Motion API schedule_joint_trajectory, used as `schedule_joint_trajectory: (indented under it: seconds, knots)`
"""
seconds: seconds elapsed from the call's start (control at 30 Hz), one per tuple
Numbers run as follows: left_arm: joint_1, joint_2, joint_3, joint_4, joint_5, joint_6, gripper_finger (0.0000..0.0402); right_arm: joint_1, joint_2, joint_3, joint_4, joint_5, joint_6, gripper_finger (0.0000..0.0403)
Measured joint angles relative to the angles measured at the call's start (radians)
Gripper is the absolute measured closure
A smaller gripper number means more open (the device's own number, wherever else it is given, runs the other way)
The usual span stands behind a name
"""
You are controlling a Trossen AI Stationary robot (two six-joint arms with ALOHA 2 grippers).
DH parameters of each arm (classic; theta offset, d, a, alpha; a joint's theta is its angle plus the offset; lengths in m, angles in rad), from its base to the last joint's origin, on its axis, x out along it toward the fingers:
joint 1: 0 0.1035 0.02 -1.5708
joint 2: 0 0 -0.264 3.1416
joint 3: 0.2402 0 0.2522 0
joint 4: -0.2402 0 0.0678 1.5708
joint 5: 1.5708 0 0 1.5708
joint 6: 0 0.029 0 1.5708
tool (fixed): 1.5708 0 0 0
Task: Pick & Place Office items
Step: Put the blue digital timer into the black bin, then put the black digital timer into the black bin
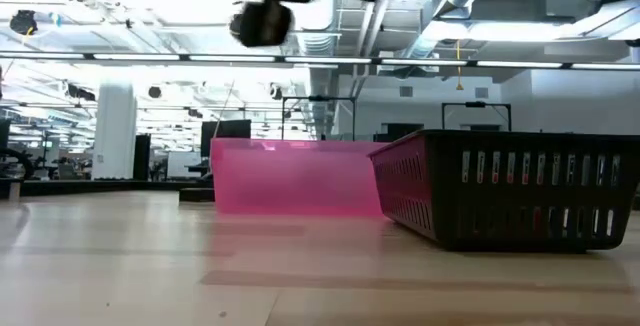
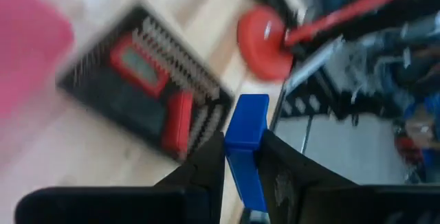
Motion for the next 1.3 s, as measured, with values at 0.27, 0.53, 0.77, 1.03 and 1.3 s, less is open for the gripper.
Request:
schedule_joint_trajectory:
  seconds: [0.27,0.53,0.77,1.03,1.3]
  knots:
    - [0.1,0.104,-0.002,0.146,0.024,0.045,0.0327,0.0,0.0,0.0,0.003,0.025,0.002,0.0233]
    - [0.119,0.251,-0.002,0.294,0.096,0.01,0.0326,0.0,0.0,0.0,0.008,0.033,0.008,0.0233]
    - [0.115,0.259,-0.001,0.284,0.103,0.031,0.0323,0.0,0.0,0.0,0.009,0.033,0.008,0.0233]
    - [0.116,0.222,0.0,0.283,0.115,0.037,0.026,0.0,0.0,0.0,0.008,0.041,0.008,0.0233]
    - [0.125,0.083,-0.001,0.17,0.091,0.113,0.0187,0.0,0.0,0.0,0.009,0.047,0.008,0.0233]
